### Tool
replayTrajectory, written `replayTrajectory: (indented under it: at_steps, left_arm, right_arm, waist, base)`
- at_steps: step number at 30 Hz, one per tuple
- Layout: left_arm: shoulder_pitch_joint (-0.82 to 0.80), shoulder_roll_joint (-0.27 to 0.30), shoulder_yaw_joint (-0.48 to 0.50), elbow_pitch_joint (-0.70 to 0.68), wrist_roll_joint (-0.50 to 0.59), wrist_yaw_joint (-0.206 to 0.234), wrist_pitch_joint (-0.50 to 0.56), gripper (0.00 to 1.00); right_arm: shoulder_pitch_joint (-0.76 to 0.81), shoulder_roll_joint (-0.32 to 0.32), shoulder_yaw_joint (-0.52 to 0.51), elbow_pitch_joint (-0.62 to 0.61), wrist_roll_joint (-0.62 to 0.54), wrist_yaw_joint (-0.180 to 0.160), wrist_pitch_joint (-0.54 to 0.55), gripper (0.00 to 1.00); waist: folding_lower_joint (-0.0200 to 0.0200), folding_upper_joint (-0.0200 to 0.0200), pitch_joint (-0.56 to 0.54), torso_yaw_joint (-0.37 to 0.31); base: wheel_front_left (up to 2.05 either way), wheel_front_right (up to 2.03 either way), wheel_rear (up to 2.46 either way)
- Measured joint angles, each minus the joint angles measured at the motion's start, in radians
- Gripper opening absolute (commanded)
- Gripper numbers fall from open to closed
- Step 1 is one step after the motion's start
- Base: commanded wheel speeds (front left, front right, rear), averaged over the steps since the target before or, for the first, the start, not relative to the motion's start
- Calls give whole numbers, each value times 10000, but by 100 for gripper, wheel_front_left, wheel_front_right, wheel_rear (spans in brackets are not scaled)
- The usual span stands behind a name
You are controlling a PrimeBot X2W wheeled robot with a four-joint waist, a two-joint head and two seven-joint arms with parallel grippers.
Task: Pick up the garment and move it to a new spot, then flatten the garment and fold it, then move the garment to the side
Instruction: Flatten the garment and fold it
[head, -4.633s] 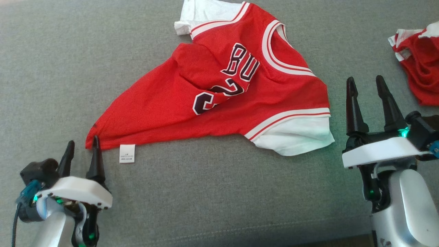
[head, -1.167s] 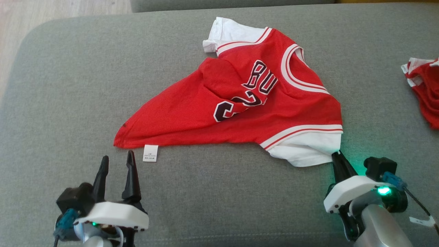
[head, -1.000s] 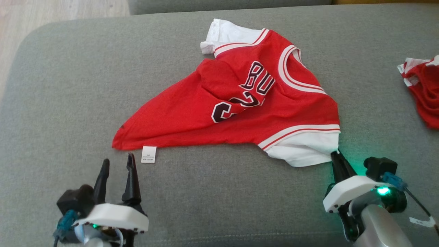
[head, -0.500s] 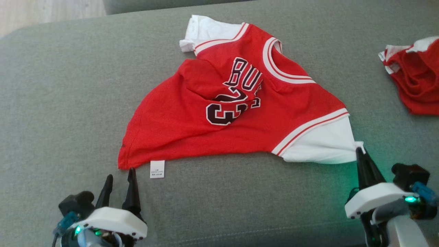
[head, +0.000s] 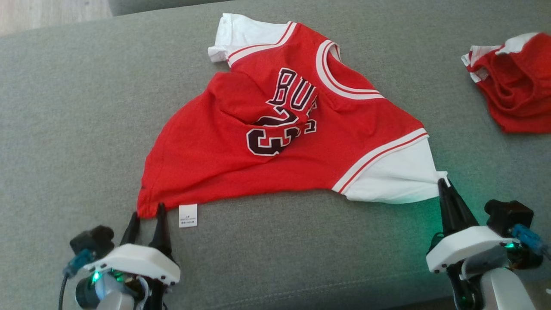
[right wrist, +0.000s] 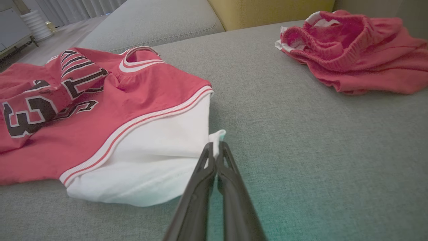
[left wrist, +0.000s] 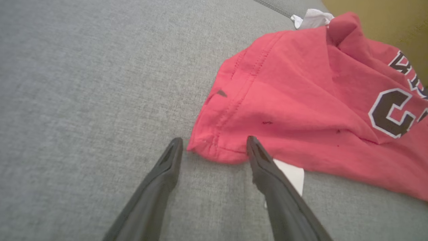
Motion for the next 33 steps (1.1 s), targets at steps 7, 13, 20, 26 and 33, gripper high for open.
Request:
replayTrajectory:
  at_steps: [7,13,20,26,33]
  left_arm:
    - [-156,-2,-46,274,-84,0,59,17]
    - [-156,-6,-244,374,-84,-56,-48,0]
    - [-162,19,-245,-479,-81,-343,-612,0]
    - [-233,178,-244,-2278,-23,-453,-740,0]
    - [-779,800,-255,-4897,405,-439,-276,0]
  right_arm:
    - [1,0,100,-12,69,0,-6,0]
    - [0,0,301,-92,67,0,-15,0]
    - [-53,0,604,-648,648,0,-151,0]
    - [-608,-6,970,-1887,1039,0,-328,0]
    - [-1223,-286,1030,-3668,1312,0,-410,0]
  waist:
    - [0,0,-117,-51]
    - [0,0,-326,-55]
    - [0,0,-699,-40]
    - [0,0,-1142,-24]
    - [0,0,-1690,-26]
  base:
    - [0,0,0]
    - [0,0,0]
    - [0,0,0]
    - [0,0,0]
    - [0,0,0]
